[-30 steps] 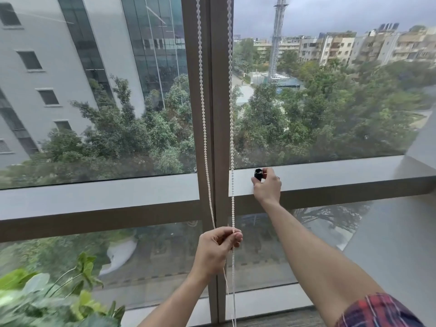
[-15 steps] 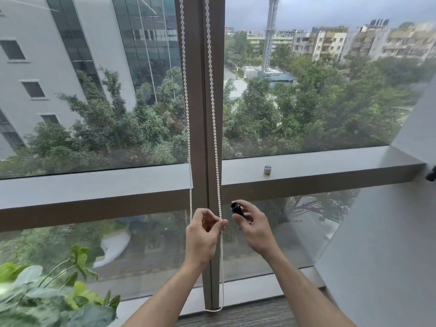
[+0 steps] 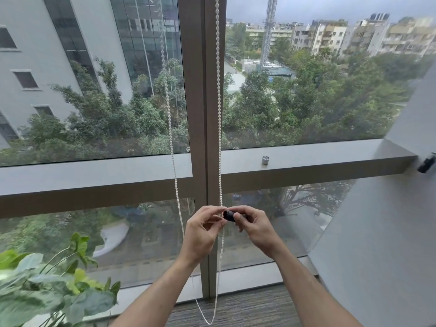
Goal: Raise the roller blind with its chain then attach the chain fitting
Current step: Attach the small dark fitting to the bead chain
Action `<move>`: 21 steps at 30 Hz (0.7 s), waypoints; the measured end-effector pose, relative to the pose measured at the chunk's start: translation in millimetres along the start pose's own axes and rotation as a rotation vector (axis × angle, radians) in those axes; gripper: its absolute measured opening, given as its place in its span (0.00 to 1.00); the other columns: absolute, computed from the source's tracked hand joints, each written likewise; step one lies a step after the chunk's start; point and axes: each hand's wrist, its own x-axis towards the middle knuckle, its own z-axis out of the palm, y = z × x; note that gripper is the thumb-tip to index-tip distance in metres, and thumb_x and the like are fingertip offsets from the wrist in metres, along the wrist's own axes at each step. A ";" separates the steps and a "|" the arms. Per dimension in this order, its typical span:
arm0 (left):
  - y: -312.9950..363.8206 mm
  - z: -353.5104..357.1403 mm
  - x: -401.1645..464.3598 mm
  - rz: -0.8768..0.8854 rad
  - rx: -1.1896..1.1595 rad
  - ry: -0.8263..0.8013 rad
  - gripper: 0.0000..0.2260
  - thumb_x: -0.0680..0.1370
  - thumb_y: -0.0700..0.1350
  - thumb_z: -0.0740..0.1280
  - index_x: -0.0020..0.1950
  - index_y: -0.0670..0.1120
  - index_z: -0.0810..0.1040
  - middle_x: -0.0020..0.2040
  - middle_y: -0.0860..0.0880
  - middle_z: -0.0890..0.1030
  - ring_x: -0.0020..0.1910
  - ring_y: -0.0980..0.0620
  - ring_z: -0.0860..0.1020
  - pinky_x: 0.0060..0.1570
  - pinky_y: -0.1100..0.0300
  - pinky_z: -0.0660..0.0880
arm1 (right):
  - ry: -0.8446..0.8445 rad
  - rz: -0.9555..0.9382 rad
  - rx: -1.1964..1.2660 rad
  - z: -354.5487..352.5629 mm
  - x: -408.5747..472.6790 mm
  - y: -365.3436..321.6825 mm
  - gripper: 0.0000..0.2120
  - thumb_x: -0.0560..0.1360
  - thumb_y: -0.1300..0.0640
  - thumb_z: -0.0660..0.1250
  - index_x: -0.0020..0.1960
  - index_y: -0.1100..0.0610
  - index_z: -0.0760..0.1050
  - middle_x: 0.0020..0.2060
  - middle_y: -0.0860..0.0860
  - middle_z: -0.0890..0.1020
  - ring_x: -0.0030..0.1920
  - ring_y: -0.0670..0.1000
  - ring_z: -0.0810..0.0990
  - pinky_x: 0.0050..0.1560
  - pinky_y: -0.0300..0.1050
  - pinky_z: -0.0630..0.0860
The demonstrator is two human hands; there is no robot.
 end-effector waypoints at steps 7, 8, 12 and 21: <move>5.6 -6.5 -0.8 -0.043 -0.047 -0.042 0.18 0.71 0.31 0.75 0.54 0.50 0.84 0.55 0.48 0.82 0.41 0.50 0.85 0.46 0.61 0.80 | -0.016 0.039 0.133 13.1 -2.1 1.0 0.10 0.82 0.64 0.60 0.55 0.62 0.81 0.42 0.48 0.85 0.41 0.45 0.81 0.39 0.41 0.74; 5.8 -7.6 -0.8 -0.049 -0.053 -0.041 0.18 0.71 0.31 0.75 0.54 0.51 0.84 0.55 0.48 0.82 0.42 0.50 0.86 0.47 0.61 0.80 | -0.014 0.043 0.157 15.7 -1.9 1.8 0.10 0.82 0.64 0.60 0.55 0.63 0.80 0.42 0.48 0.85 0.40 0.44 0.81 0.39 0.41 0.75; 6.4 -11.6 0.4 -0.059 -0.089 -0.045 0.20 0.70 0.32 0.76 0.53 0.55 0.84 0.54 0.49 0.84 0.43 0.49 0.86 0.47 0.62 0.80 | -0.011 0.076 0.283 26.3 -2.4 4.0 0.09 0.82 0.64 0.59 0.55 0.64 0.78 0.40 0.50 0.83 0.37 0.47 0.77 0.39 0.41 0.74; 11.9 -19.2 7.2 -0.100 -0.074 -0.050 0.20 0.70 0.36 0.78 0.51 0.60 0.85 0.44 0.51 0.86 0.38 0.58 0.81 0.44 0.67 0.77 | -0.002 0.185 0.509 41.6 2.6 0.0 0.09 0.85 0.64 0.53 0.52 0.59 0.72 0.38 0.51 0.79 0.37 0.47 0.76 0.41 0.39 0.73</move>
